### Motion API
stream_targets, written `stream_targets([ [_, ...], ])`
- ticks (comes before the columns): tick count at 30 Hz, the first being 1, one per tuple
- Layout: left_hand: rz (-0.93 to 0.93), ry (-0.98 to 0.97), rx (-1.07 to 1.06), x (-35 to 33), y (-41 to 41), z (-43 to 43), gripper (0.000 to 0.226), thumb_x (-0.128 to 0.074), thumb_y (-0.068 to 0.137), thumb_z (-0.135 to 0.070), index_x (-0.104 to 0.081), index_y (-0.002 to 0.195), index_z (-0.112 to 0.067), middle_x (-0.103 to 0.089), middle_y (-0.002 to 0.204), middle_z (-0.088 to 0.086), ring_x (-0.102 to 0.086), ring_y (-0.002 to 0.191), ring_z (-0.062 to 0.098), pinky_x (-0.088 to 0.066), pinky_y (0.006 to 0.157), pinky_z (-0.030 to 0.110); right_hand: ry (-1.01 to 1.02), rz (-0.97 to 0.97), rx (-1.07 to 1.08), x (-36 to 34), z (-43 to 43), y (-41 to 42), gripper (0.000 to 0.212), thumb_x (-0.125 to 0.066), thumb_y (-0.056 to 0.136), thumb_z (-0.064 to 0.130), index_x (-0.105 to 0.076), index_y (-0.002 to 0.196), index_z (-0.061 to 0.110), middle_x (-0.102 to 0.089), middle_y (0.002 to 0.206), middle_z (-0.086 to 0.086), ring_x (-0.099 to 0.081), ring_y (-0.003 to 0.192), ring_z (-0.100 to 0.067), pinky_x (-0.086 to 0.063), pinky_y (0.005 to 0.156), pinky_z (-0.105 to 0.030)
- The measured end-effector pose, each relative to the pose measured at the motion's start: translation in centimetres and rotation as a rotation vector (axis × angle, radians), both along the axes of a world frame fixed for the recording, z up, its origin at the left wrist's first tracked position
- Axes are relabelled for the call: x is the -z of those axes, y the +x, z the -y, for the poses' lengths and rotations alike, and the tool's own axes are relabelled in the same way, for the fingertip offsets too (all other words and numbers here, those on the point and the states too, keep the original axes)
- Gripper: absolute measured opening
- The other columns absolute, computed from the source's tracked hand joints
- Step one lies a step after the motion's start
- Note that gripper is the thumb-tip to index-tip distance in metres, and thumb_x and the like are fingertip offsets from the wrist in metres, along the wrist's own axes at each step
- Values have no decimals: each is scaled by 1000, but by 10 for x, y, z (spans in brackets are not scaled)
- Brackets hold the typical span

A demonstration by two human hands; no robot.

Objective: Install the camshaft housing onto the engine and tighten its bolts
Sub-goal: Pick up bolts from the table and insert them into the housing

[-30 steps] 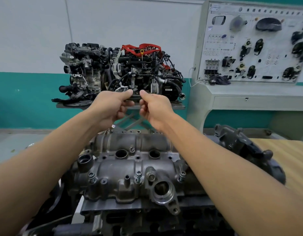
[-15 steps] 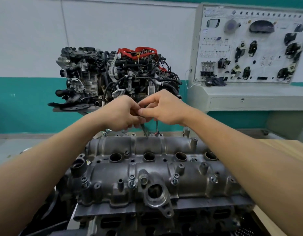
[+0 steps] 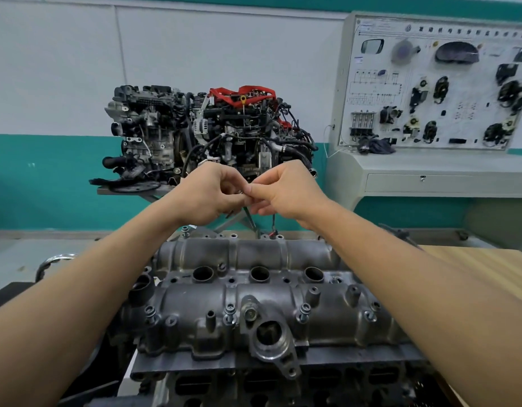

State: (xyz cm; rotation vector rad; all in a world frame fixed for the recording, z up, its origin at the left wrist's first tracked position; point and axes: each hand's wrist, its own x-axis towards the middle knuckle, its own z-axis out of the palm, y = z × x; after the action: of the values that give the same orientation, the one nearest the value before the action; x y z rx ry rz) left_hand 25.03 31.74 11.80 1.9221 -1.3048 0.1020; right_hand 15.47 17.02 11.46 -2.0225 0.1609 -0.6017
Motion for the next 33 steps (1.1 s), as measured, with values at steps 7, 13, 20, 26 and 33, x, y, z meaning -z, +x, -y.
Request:
stream_targets([
  [7, 97, 95, -93, 5, 12, -6, 16, -77, 88, -16, -61, 83, -17, -71, 73, 5, -58, 53, 6, -52, 56, 22, -472, -11, 238, 0, 23, -17, 24, -66, 91, 16, -77, 71, 9, -73, 62, 0, -72, 62, -17, -61, 69, -30],
  [13, 198, 148, -133, 7, 11, -5, 20, -78, 87, -17, -60, 78, -19, -67, 70, 0, -60, 60, 12, -50, 58, 23, -690, -135, 199, -7, 35, -33, 26, -66, 94, 20, -76, 72, 10, -72, 62, 2, -61, 49, -2, -42, 49, -7],
  [20, 239, 242, -159, 9, 14, -1, 24, -82, 83, -17, -60, 72, -21, -64, 60, -6, -56, 48, -1, -42, 52, 19, -733, -176, 187, -5, 34, -32, 25, -66, 94, 23, -77, 75, 10, -73, 64, 1, -66, 57, -12, -48, 53, -14],
  [26, 323, 357, -184, 24, 11, 12, 23, -84, 79, -23, -64, 69, -26, -63, 68, -10, -62, 65, 11, -49, 60, 24, -781, -190, 151, -8, 36, -27, 22, -67, 94, 23, -76, 77, 13, -72, 63, 2, -70, 63, -14, -54, 64, -24],
  [33, 149, 240, -180, 34, 13, 10, 7, -82, 82, -28, -81, 77, -24, -72, 65, -13, -63, 60, -6, -52, 62, 19, -791, -197, 96, -11, 36, -23, 18, -69, 92, 22, -75, 76, 15, -72, 61, 5, -65, 53, -6, -45, 51, -14],
])
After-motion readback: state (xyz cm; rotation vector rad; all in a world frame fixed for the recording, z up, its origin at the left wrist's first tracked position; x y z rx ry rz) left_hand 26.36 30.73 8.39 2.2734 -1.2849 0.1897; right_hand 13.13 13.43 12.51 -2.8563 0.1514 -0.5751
